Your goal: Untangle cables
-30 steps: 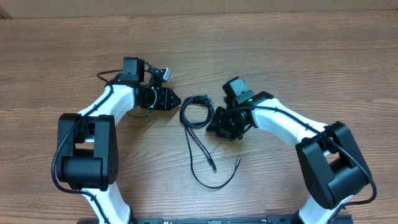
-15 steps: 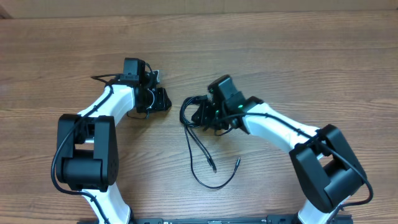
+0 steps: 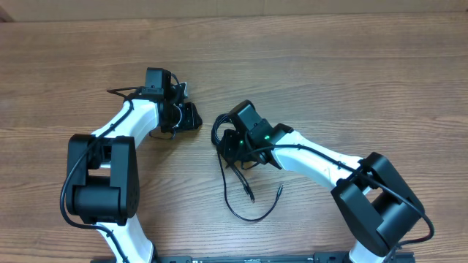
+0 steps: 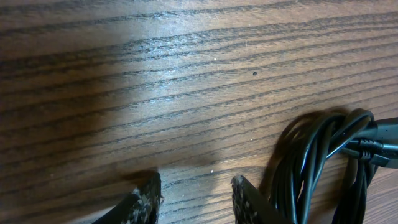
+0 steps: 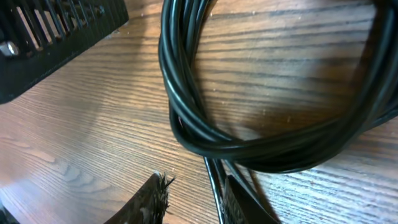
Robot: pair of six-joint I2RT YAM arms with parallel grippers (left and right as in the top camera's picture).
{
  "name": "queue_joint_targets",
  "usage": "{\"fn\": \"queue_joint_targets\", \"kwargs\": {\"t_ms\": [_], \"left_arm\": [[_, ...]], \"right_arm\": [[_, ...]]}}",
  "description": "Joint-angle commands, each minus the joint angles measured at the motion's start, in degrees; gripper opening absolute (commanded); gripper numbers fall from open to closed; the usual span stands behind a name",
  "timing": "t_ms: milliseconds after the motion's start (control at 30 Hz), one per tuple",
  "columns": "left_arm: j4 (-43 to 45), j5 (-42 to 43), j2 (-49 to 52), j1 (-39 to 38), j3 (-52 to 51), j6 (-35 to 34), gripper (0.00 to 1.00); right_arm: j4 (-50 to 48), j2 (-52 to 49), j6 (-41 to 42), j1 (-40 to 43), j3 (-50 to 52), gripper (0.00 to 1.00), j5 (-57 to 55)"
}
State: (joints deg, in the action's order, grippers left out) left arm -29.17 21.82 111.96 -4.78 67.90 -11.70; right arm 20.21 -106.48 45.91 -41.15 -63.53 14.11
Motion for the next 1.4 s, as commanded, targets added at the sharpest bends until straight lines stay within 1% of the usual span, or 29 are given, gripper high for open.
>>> {"fn": "queue_joint_targets", "kwargs": {"t_ms": [0, 100, 200, 333, 433, 500, 567, 600, 733, 800, 900, 933, 1000, 1067, 1133, 1167, 1200, 1300, 1367], "left_arm": [[-0.4, -2.1, -0.2, 0.2, 0.2, -0.6, 0.38], [-0.4, 0.3, -0.2, 0.2, 0.2, -0.5, 0.35], [0.0, 3.2, -0.2, 0.2, 0.2, -0.5, 0.34], [0.7, 7.4, -0.2, 0.2, 0.3, -0.5, 0.34], [0.7, 11.3, -0.2, 0.2, 0.2, -0.6, 0.33], [0.5, 14.3, -0.2, 0.2, 0.2, -0.6, 0.30], [0.0, 16.1, -0.2, 0.1, 0.2, -0.7, 0.26], [-0.3, 16.3, -0.2, 0.1, 0.2, -1.4, 0.25], [-1.4, 16.1, -0.2, 0.1, 0.2, -2.7, 0.17], [-2.3, 16.1, -0.2, 0.1, 0.2, -2.7, 0.15], [-3.1, 15.0, -0.2, -0.1, 0.2, -3.1, 0.05], [-3.4, 13.9, -0.2, -0.3, 0.2, -4.0, 0.04], [-3.8, 11.8, -0.2, -0.9, 0.2, -6.3, 0.04], [-3.9, 10.3, -0.2, -1.8, 0.1, -7.2, 0.07], [-3.9, 10.2, -0.2, -3.0, 0.1, -7.2, 0.14], [-3.8, 10.1, -0.2, -3.9, 0.1, -7.2, 0.19], [-3.8, 10.1, -0.2, -4.5, 0.1, -7.2, 0.21], [-3.8, 8.3, -0.2, -5.8, 0.1, -8.0, 0.22], [-4.1, 5.3, -0.2, -6.4, 0.1, -9.3, 0.23]], "right_arm": [[-0.1, -0.4, -0.5, -0.3, 0.2, 0.23, -1.2], [0.4, -0.4, -1.4, 0.3, 0.2, 0.22, -0.6], [0.7, -0.4, -1.4, 1.0, 0.2, 0.22, 0.7], [3.1, -0.4, 1.5, 2.4, 0.2, 0.22, 0.7], [4.3, -0.4, 2.8, 3.6, 0.2, 0.24, 0.7], [5.2, -0.4, 2.8, 4.7, 0.2, 0.29, 0.7], [6.3, -0.4, 3.3, 5.8, 0.2, 0.30, 0.7], [6.9, -0.4, 3.8, 6.5, 0.2, 0.30, 0.8], [7.0, -0.4, 3.8, 8.0, 0.2, 0.29, 1.2], [6.8, -0.4, 3.9, 8.3, 0.2, 0.29, 1.2], [6.2, -0.4, 4.3, 8.4, 0.2, 0.29, 1.1], [6.0, -0.4, 4.8, 8.4, 0.2, 0.29, 1.0], [5.1, -0.6, 5.3, 8.4, 0.2, 0.29, 0.9], [4.3, -1.2, 5.4, 8.4, 0.3, 0.29, 0.9], [3.6, -2.2, 5.4, 8.4, 0.3, 0.29, 1.0], [3.0, -3.5, 5.7, 8.4, 0.3, 0.29, 1.0], [2.7, -4.4, 6.5, 8.4, 0.3, 0.29, 1.0], [0.9, -7.1, 6.8, 8.4, 0.3, 0.28, 1.4], [-0.3, -8.1, 6.8, 8.5, 0.3, 0.24, 2.7]]}}
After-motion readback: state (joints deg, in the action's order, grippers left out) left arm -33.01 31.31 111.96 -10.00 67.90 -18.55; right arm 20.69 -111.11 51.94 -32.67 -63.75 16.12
